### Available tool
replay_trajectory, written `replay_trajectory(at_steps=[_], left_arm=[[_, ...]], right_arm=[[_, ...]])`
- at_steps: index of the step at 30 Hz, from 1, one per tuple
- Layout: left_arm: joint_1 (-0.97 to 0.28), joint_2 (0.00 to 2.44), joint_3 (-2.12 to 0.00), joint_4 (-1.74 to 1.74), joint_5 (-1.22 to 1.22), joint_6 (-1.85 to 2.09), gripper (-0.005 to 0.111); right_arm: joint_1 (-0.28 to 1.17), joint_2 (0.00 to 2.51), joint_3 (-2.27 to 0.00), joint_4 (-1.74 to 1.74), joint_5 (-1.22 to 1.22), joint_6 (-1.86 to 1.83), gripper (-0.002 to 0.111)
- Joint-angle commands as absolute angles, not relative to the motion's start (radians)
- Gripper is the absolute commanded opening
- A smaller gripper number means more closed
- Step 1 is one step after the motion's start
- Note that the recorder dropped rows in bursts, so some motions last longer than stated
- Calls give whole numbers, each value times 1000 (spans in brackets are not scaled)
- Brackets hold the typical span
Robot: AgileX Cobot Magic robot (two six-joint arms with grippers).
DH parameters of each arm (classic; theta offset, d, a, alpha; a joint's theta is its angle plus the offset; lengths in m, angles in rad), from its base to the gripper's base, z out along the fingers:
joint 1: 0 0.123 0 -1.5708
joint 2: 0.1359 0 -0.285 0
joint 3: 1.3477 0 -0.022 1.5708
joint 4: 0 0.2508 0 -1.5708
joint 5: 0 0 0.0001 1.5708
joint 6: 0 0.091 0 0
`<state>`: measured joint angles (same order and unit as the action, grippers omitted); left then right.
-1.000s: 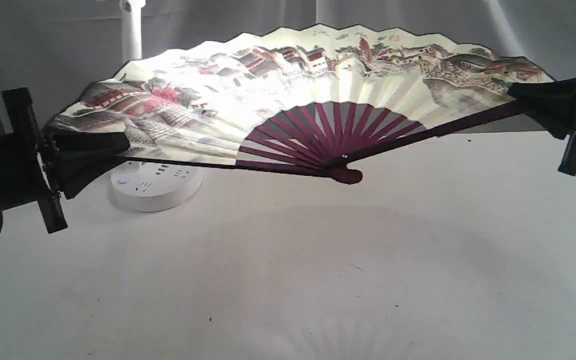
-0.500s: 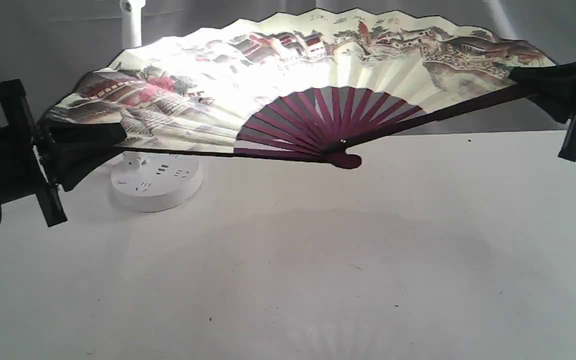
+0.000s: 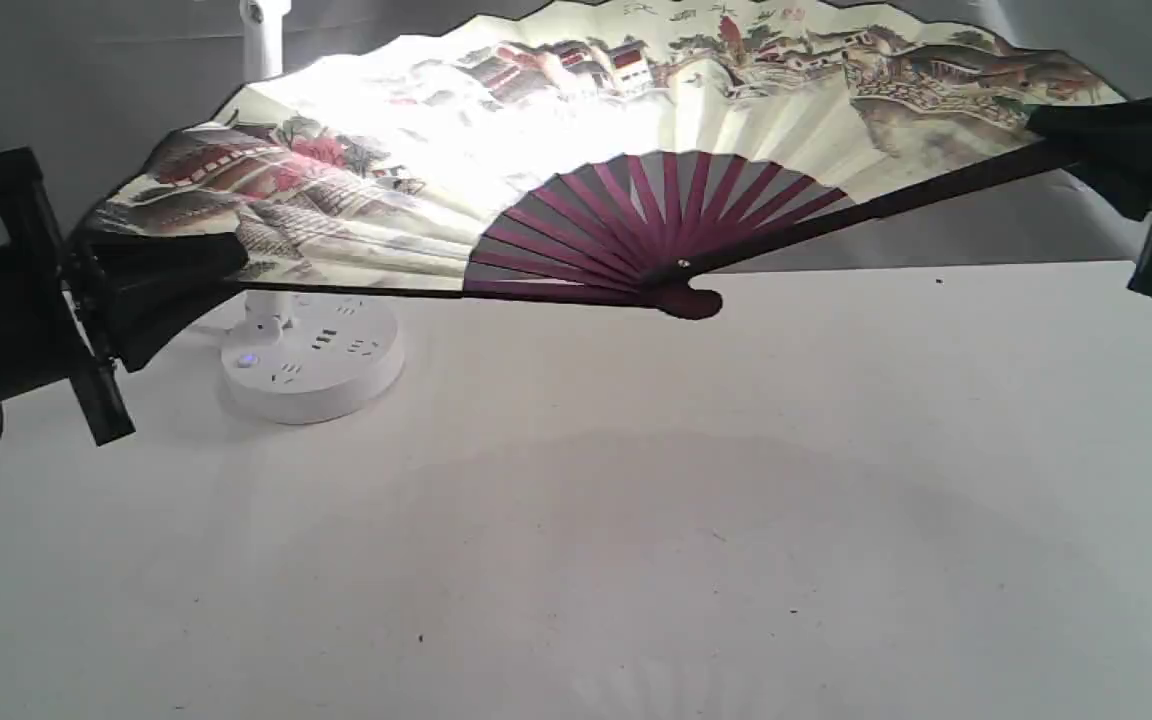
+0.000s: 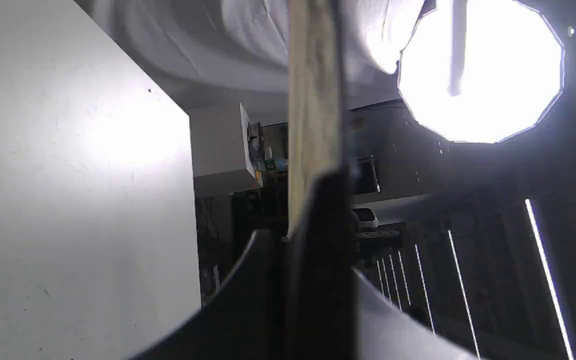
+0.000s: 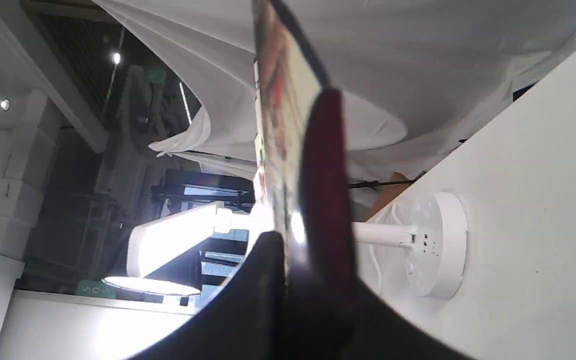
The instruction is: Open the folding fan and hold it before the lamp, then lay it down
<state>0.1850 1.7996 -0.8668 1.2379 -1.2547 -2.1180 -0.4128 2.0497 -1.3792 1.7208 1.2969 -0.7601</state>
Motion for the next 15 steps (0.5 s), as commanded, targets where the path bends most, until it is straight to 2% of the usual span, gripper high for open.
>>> replay_trajectory(at_steps=[1,15], left_arm=[[210,1759,-865,1140,-1221,-2140,0],[210,1698,-865,1190,-1221,-2140,0]], right_arm=[[-438,2032,-1387,1744,1221,-781,0],[-438,2029,-1387,1744,1221,-781,0]])
